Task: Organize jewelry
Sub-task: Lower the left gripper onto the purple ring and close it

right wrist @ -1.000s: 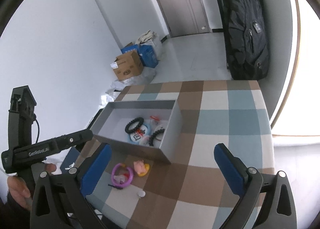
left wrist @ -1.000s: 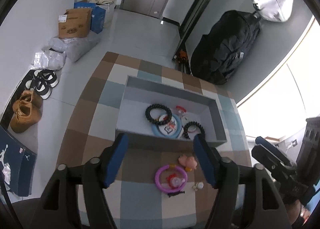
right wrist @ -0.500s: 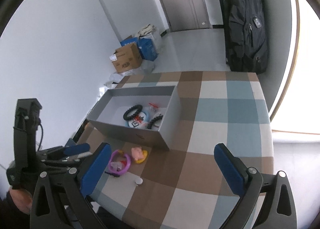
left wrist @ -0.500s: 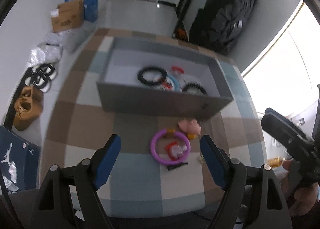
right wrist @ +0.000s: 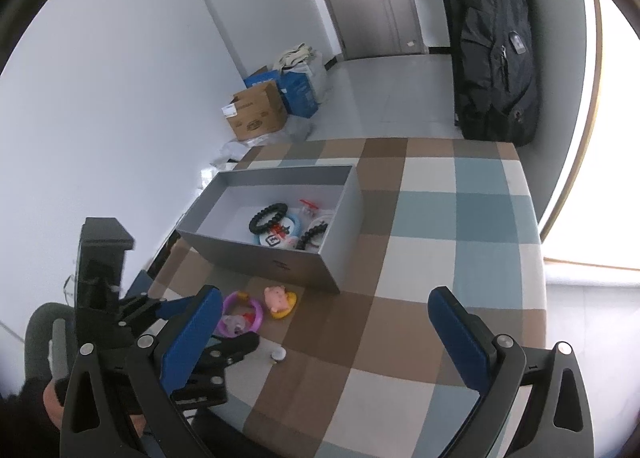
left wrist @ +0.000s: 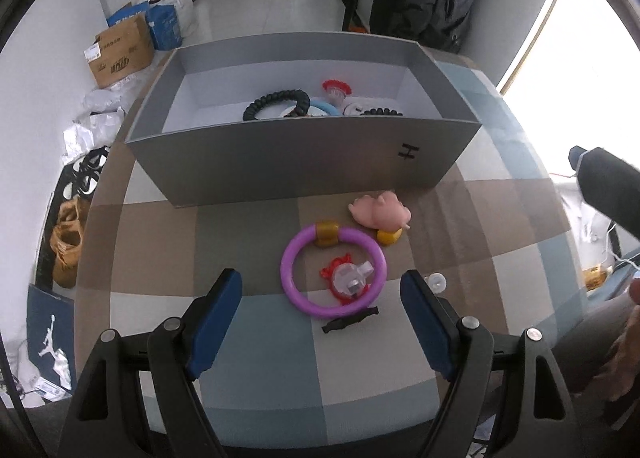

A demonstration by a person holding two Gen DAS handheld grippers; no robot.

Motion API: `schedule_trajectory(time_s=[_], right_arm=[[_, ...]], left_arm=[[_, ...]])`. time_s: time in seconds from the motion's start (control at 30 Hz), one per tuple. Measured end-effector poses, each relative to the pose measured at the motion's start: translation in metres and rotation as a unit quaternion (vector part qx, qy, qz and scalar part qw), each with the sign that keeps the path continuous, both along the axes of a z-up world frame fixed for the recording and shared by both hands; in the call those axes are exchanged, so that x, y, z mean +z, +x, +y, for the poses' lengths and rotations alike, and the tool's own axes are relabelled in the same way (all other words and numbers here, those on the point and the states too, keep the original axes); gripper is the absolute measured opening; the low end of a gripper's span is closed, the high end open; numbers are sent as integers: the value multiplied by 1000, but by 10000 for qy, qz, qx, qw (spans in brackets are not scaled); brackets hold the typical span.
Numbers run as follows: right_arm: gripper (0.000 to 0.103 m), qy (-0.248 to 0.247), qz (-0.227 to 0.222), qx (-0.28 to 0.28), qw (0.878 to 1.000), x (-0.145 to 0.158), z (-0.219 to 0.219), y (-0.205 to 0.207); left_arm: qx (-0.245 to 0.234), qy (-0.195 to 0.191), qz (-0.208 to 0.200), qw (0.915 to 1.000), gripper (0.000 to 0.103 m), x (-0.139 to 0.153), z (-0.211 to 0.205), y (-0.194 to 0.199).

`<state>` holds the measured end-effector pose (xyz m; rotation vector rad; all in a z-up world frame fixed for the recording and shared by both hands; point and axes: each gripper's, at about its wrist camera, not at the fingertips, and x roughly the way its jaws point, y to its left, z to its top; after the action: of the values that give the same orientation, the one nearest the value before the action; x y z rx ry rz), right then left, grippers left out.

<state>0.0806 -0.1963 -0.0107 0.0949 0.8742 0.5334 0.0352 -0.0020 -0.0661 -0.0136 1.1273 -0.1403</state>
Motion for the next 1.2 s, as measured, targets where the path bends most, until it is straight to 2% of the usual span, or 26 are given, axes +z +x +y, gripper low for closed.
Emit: schedule_trajectory(time_s=[0.17, 0.27, 0.37, 0.43, 0.8, 1.2], right_arm=[[103, 8, 3, 26, 10000, 1, 1, -1], [103, 2, 13, 30, 10000, 2, 0, 0], [103, 11, 22, 21, 10000, 2, 0, 0], [103, 29, 28, 14, 10000, 2, -1, 0], [103, -1, 58, -11, 10000, 1, -2, 0], [103, -52, 154, -53, 9999, -5, -4, 0]], left_arm=[[72, 67, -3, 10000, 78, -3, 3, 4], [44, 297, -47, 9995, 78, -5, 0, 5], [-68, 300, -115, 9995, 66, -5, -3, 2], [-142, 282, -145, 9994, 51, -3, -5, 0], [-139, -148, -65, 9998, 46, 5, -1, 1], [-27, -525, -275, 9982, 46, 20, 4, 3]])
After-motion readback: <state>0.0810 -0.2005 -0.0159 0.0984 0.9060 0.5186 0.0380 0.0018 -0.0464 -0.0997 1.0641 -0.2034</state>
